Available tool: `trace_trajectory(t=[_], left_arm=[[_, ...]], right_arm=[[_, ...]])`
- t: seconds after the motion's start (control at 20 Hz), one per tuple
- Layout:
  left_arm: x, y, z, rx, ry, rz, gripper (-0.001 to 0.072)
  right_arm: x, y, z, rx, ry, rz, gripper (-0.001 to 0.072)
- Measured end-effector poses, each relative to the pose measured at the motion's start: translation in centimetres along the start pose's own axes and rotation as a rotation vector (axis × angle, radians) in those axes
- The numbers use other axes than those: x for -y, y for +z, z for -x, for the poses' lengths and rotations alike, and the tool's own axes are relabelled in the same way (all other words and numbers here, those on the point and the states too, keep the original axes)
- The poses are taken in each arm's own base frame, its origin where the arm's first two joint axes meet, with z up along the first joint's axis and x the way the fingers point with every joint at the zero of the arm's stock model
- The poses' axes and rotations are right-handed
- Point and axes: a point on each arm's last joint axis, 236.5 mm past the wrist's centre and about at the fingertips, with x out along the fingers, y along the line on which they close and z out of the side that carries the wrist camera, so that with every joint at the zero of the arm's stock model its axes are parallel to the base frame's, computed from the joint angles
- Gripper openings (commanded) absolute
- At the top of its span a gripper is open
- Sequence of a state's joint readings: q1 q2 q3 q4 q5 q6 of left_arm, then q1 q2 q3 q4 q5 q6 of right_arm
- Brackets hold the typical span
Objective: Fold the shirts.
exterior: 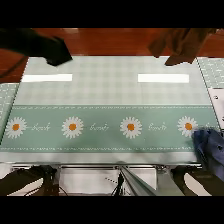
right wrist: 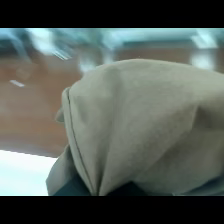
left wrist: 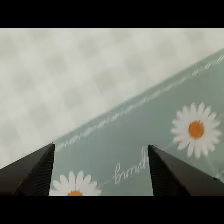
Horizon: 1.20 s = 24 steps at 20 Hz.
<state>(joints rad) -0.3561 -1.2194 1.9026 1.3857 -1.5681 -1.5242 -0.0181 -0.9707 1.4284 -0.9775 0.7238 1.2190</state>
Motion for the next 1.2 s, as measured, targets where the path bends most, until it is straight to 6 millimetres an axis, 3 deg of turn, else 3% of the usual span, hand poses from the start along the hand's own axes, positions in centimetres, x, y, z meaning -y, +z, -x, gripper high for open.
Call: trace_trajectory(t=[0.1, 0.2, 0.35, 0.45, 0.6, 0.8, 0.9, 0.95, 1.0, 1.05, 1.2], left_arm=[[0.7, 1.5, 4.2, 0.105, 0.005, -0.013, 0.0709], [1.3, 1.7, 7.4, 0.167, 0.007, -0.016, 0.0708], [1.8, 1.3, 10.2, 0.210, 0.007, -0.008, 0.0709], [2.0, 0.7, 10.9, 0.205, 0.007, -0.002, 0.0708], [1.9, -0.5, 10.0, 0.154, 0.006, 0.008, 0.0709], [1.4, -2.7, 6.8, 0.039, 0.003, 0.042, 0.0709], [1.0, -4.1, 4.8, -0.032, 0.002, 0.066, 0.0708], [0.9, -4.9, 3.8, -0.066, 0.001, 0.076, 0.0708], [0.7, -5.7, 2.8, -0.101, 0.001, 0.087, 0.0708], [0.7, -6.5, 1.8, -0.133, -0.002, 0.095, 0.0708], [0.8, -8.5, -1.3, -0.206, -0.029, 0.121, 0.0709]], right_arm=[[-4.5, 1.1, 2.2, 0.019, 0.100, 0.015, 0.0023], [-8.4, 0.1, 3.6, -0.030, 0.202, 0.018, 0.0023], [-13.3, -4.3, 3.9, -0.200, 0.335, 0.029, 0.0023], [-15.5, -8.8, 2.9, -0.351, 0.380, 0.067, 0.0023], [-17.9, -17.4, 0.4, -0.591, 0.399, 0.144, 0.0023], [-20.6, -30.5, -2.1, -0.895, 0.417, 0.225, 0.0024], [-21.0, -35.8, -2.8, -1.012, 0.410, 0.252, 0.0031], [-20.9, -37.9, -3.1, -1.053, 0.401, 0.265, 0.0194], [-20.8, -39.2, -3.2, -1.081, 0.394, 0.271, 0.0489], [-20.5, -40.1, -3.4, -1.098, 0.387, 0.274, 0.0570], [-19.2, -39.3, -3.9, -1.093, 0.366, 0.273, 0.0570]])
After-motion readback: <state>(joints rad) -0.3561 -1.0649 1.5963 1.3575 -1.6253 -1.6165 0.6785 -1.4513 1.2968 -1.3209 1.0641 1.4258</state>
